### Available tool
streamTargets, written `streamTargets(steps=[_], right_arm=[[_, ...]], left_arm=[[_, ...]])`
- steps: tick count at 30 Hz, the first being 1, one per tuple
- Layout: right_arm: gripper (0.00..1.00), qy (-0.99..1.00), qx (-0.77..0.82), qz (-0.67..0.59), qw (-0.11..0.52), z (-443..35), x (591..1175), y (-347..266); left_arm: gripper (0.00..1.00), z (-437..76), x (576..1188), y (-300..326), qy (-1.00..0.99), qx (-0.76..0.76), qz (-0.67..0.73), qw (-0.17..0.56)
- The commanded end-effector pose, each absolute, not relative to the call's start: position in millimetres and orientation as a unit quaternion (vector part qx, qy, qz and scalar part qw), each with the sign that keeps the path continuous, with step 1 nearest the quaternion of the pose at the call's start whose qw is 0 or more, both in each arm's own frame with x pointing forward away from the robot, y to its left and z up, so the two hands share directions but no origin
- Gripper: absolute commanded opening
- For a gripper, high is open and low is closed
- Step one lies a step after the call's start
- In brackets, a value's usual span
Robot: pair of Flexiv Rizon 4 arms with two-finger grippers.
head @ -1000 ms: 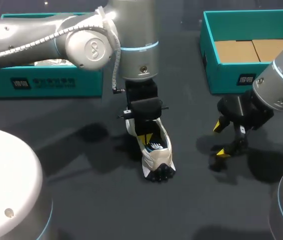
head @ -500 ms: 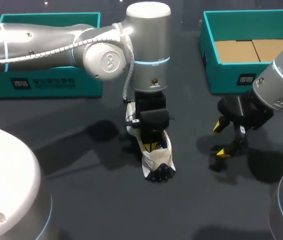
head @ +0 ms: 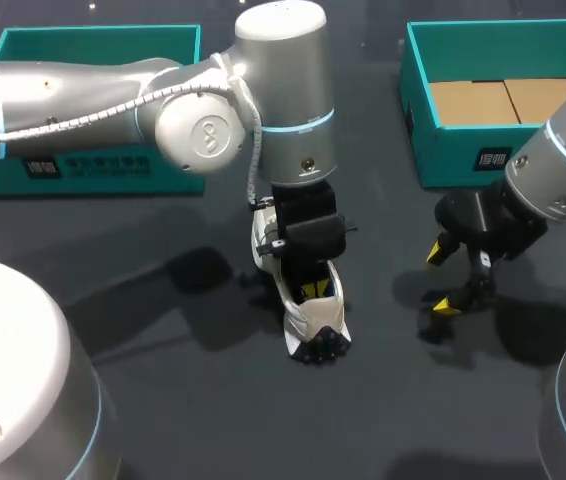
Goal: Take the shoe out of the shoebox, open the shoe tongue, remove and reinsert the insole, then place the shoe into the shoebox
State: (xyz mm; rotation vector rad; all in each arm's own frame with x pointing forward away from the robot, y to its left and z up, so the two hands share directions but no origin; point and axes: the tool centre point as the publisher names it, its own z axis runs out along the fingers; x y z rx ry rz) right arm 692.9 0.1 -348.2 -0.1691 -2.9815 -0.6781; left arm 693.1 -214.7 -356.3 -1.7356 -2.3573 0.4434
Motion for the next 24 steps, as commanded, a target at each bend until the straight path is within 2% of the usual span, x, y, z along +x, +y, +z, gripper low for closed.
streamTargets(steps=[1, 9, 18, 24], right_arm=[[1.00, -0.973, -0.055, -0.220, 0.038, -348, 691, 0], [1.00, -0.973, -0.055, -0.220, 0.038, -348, 691, 0], [1.00, -0.973, -0.055, -0.220, 0.038, -348, 691, 0], [1.00, -0.973, -0.055, -0.220, 0.038, -348, 691, 0]], left_arm=[[0.00, -375, 683, -219, -0.795, -0.582, 0.160, 0.066], [0.00, -406, 682, -224, -0.810, -0.572, 0.107, 0.073], [0.00, -375, 693, -215, -0.828, -0.545, 0.131, 0.012], [0.00, -382, 695, -235, -0.831, -0.543, 0.122, -0.008]])
